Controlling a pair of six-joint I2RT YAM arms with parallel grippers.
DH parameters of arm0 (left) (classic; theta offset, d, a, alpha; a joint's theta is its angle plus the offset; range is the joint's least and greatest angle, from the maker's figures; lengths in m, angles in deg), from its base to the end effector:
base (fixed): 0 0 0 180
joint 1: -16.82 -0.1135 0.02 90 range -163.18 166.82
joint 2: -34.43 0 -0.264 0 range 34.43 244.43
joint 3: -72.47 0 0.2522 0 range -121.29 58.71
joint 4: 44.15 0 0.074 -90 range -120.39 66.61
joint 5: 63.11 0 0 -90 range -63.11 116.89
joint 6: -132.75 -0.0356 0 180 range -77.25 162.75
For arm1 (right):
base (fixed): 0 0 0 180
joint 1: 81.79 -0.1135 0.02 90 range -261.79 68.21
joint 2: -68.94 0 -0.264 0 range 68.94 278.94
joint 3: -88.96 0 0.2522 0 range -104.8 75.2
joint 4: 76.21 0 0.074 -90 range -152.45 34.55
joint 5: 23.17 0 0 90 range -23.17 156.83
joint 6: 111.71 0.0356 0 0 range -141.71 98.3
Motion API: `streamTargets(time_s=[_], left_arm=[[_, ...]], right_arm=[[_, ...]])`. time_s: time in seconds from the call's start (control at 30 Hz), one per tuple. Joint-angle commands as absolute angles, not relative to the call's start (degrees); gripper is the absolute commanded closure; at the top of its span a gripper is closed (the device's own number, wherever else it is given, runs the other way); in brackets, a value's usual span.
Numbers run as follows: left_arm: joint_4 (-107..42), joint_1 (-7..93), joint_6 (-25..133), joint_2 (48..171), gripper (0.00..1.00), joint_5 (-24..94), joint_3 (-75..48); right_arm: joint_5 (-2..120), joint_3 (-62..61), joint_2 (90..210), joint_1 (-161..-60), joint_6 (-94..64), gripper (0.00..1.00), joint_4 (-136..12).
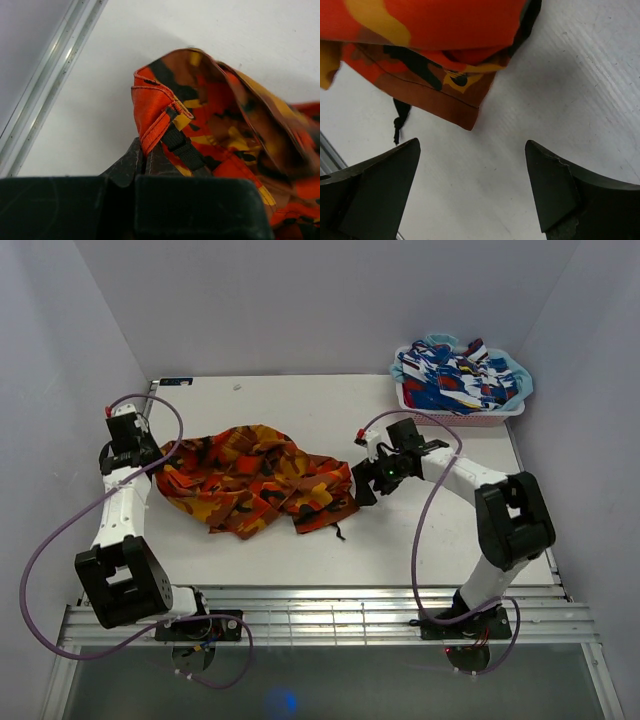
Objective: Fold and stack the trousers
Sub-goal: Flatten the trousers out
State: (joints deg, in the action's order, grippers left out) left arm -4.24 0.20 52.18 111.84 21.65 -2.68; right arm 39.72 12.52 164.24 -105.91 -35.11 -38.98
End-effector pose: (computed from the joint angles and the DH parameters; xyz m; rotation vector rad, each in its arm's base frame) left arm 0.2823 0.0877 0.2877 -0.5659 2.2385 0.1696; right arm 0.3055 0.1546 0.2071 -0.9847 2.3239 0.6759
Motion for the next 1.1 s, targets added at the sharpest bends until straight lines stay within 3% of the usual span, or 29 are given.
streamTargets(time_s=[0.0,0.3,0.37,0.4,0.5,0.53,0.57,0.87,1.07], left_arm=[[-6.49,-0.14,52.42,109.40,1.00,26.44,-3.25],[-2.80,-0.58,51.98,112.83,1.00,30.22,-6.85],[-2.27,-0.49,51.89,112.91,1.00,30.75,-7.29],[-2.18,-0.49,51.89,112.83,1.00,30.93,-7.56],[-1.83,-0.49,51.72,112.57,1.00,31.28,-7.82],[-1.57,-0.49,51.46,112.39,1.00,32.85,-8.26],[-1.65,-0.49,51.28,112.21,1.00,33.82,-8.35],[-3.50,-0.49,49.52,109.31,1.00,35.95,-4.76],[-4.47,-0.49,47.85,108.08,1.00,35.24,-2.03]], right_arm=[[40.39,8.67,169.39,-105.87,-32.35,0.09,-44.58],[36.86,2.26,182.22,-109.21,-22.16,0.10,-51.46],[37.38,1.46,184.24,-109.30,-18.47,0.01,-53.65],[38.34,1.46,184.60,-109.30,-18.02,0.25,-54.09],[39.84,-0.82,185.39,-108.95,-20.54,0.63,-50.16],[40.46,-1.26,184.96,-108.34,-21.43,0.88,-48.31],[41.25,-1.35,183.04,-107.81,-24.23,0.92,-44.90],[48.72,1.03,166.51,-91.04,-49.37,0.92,-31.08],[53.91,-6.87,166.05,-83.29,-65.89,0.92,-25.45]])
